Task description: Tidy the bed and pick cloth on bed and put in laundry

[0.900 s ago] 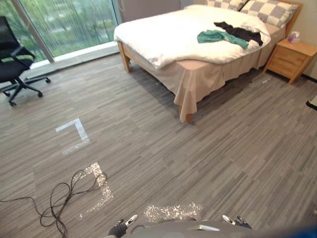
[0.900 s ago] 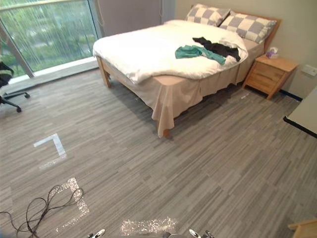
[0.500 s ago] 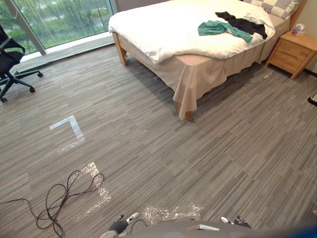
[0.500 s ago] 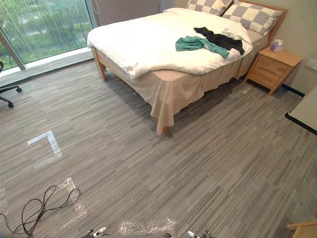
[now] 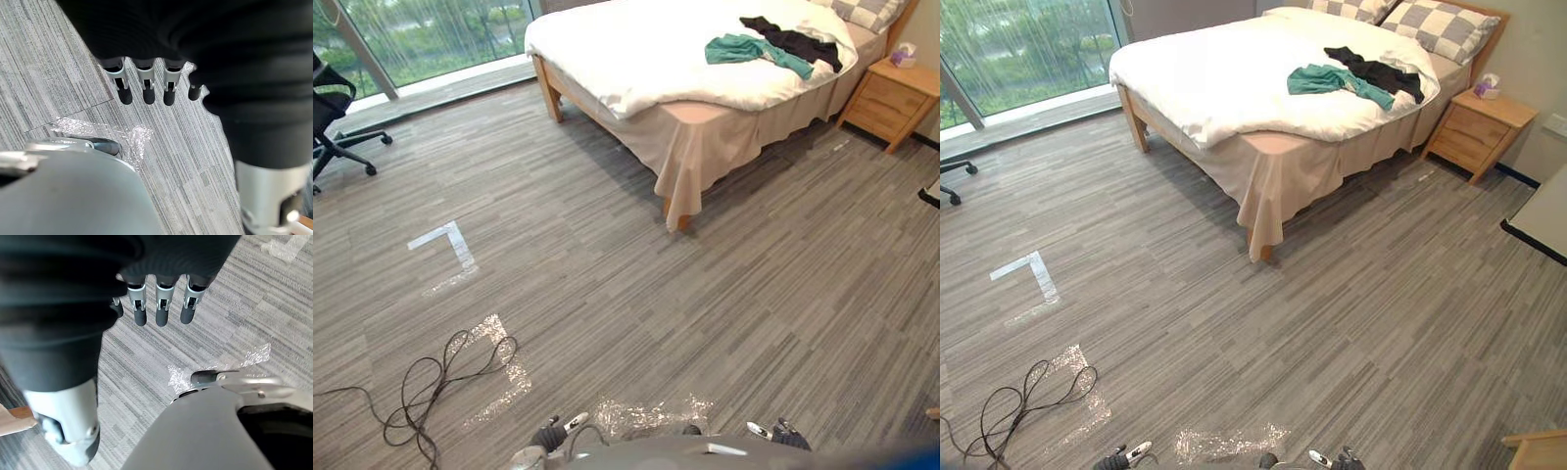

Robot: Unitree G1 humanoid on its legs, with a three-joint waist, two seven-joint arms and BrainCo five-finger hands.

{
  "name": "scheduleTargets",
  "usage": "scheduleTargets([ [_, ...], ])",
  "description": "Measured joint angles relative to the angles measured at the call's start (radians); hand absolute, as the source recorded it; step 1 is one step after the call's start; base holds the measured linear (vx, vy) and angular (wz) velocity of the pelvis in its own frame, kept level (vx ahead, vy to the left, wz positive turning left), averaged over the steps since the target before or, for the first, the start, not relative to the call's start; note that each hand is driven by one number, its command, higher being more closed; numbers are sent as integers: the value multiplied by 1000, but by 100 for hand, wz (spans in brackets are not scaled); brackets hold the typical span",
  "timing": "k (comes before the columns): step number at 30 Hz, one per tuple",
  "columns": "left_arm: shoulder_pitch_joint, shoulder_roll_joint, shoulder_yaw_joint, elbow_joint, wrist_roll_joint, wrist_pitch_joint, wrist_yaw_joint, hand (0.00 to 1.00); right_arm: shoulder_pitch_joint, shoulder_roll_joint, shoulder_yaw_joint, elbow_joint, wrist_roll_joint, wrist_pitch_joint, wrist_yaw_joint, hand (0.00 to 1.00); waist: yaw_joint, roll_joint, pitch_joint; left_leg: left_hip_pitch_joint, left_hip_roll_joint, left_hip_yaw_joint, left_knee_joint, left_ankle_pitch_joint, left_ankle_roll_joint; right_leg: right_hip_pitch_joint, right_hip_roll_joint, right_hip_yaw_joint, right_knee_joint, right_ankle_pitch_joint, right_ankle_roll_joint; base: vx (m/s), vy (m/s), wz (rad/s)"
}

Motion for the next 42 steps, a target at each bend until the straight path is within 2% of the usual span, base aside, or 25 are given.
scheduleTargets([
  [2,4,-7,8,-2,6,-9,0,0,0,-6,7,-15,-1,0,-12,0,2,14,8,-67,42,29,158,-78,-53,-6,19,1,14,-13,-20,16,-46,-42],
  [3,19,-15,48,-3,18,-10,2,0,0,0,7,-33,1,-2,-21,0,0,16,18,-134,74,57,340,-85,-66,-18,29,11,40,-29,-47,-8,-48,-42],
  [5,25,-37,102,-22,20,-12,3,0,9,1,7,-54,1,-3,-27,0,1,27,39,-227,111,63,569,-38,-80,-33,34,38,113,-67,-75,13,-46,-50],
  [6,28,-52,134,-35,19,-17,6,0,20,2,7,-75,1,-1,-29,0,7,15,43,-274,121,62,687,22,-84,-34,29,68,163,-95,-89,95,-28,-68],
  [8,44,-70,176,-60,20,-25,7,0,30,0,10,-118,2,5,-36,0,12,29,53,-323,131,59,779,-47,-77,-33,24,108,221,-138,-105,157,-1,-60],
  [11,50,-96,196,-71,18,-54,6,0,34,-3,7,-126,3,7,-39,0,24,29,65,-368,125,91,669,-101,-61,-29,-9,168,259,-178,-94,176,81,-57],
  [13,55,-105,197,-96,19,-63,6,0,38,-3,7,-130,6,6,-41,0,24,31,66,-375,126,144,510,-87,-64,-16,-34,193,256,-205,-74,298,195,-46],
  [16,68,-112,196,-98,19,-81,3,0,47,-4,6,-133,6,-8,-46,0,25,40,59,-368,122,162,253,-9,-66,9,-60,221,254,-260,-23,412,256,-28],
  [17,80,-113,200,-95,18,-84,0,0,47,-3,7,-126,6,-12,-52,0,31,42,54,-357,113,169,241,66,-26,23,-74,239,254,-288,-7,520,349,-45],
  [18,88,-111,209,-97,18,-92,-1,0,56,4,7,-120,0,-13,-56,0,35,28,33,-356,90,177,254,76,0,28,-96,245,258,-298,2,560,336,-49],
  [19,95,-104,214,-97,19,-102,-1,0,57,16,6,-118,-4,-14,-59,0,41,14,16,-354,70,197,270,39,41,18,-118,245,310,-296,22,557,279,-36],
  [21,96,-100,214,-96,30,-104,2,0,69,24,-4,-127,-10,-19,-65,0,42,6,-1,-318,47,216,264,-9,70,-42,-135,239,497,-277,70,647,268,-23],
  [22,97,-95,212,-97,47,-109,1,0,74,30,-8,-127,-12,-24,-69,0,48,-3,-6,-272,33,229,253,-41,78,-89,-151,227,649,-245,121,519,197,-23],
  [24,108,-75,192,-97,69,-124,-1,0,80,42,-8,-125,-14,-41,-79,0,44,-18,-18,-194,7,239,223,-82,75,-201,-174,219,937,-135,160,449,117,-18],
  [25,110,-63,173,-96,87,-133,-3,0,73,36,-8,-124,-34,-61,-90,0,34,-23,-20,-129,1,237,207,-97,76,-271,-184,192,1116,-136,145,498,68,-9],
  [27,106,-59,166,-95,96,-148,-20,0,64,35,0,-127,-50,-86,-104,0,14,-19,-19,-37,9,229,167,-105,76,-360,-203,99,1252,-174,93,559,3,12],
  [29,80,-64,158,-100,96,-162,-47,0,43,23,0,-130,-44,-106,-104,0,7,-4,-13,39,36,219,126,-105,75,-474,-222,-12,1235,-219,31,535,-74,20],
  [32,33,-67,104,-111,95,-169,-91,0,31,12,6,-138,13,-127,-94,0,2,17,4,116,105,168,124,-104,73,-538,-215,-180,922,-233,12,531,-198,40],
  [34,23,-77,97,-126,96,-173,-113,0,43,24,7,-148,60,-126,-84,0,-4,0,2,158,112,136,128,-114,47,-529,-214,-195,620,-120,16,584,-325,73],
  [35,30,-74,97,-147,97,-183,-129,0,65,41,15,-159,72,-126,-70,0,-12,-29,5,187,96,111,146,-143,-23,-489,-227,-186,408,72,-3,607,-372,49],
  [36,7,-121,96,-127,98,-182,-131,0,36,-5,1,-154,79,-119,-57,0,1,36,23,201,152,85,164,-182,-58,-488,-179,-197,464,76,-80,677,-362,30],
  [38,4,-124,100,-136,121,-188,-150,0,-9,-11,-2,-159,78,-114,-52,0,-4,56,35,201,160,22,166,-148,-47,-494,-174,-189,556,-33,-96,434,-229,11],
  [39,7,-118,107,-131,131,-188,-153,0,-9,-6,0,-164,87,-114,-49,0,-3,46,33,209,167,10,188,-119,-58,-492,-181,-197,614,-92,-92,397,-296,29],
  [41,24,-117,120,-130,139,-191,-156,0,-12,-4,3,-169,88,-103,-42,0,3,48,28,196,199,-31,301,-77,-59,-448,-161,-212,646,-176,-72,401,-327,14],
  [42,44,-120,153,-131,134,-201,-167,0,-20,-3,5,-171,83,-83,-32,0,8,56,22,135,223,-83,460,-4,-76,-401,-128,-223,619,-200,-73,314,-250,-12],
])
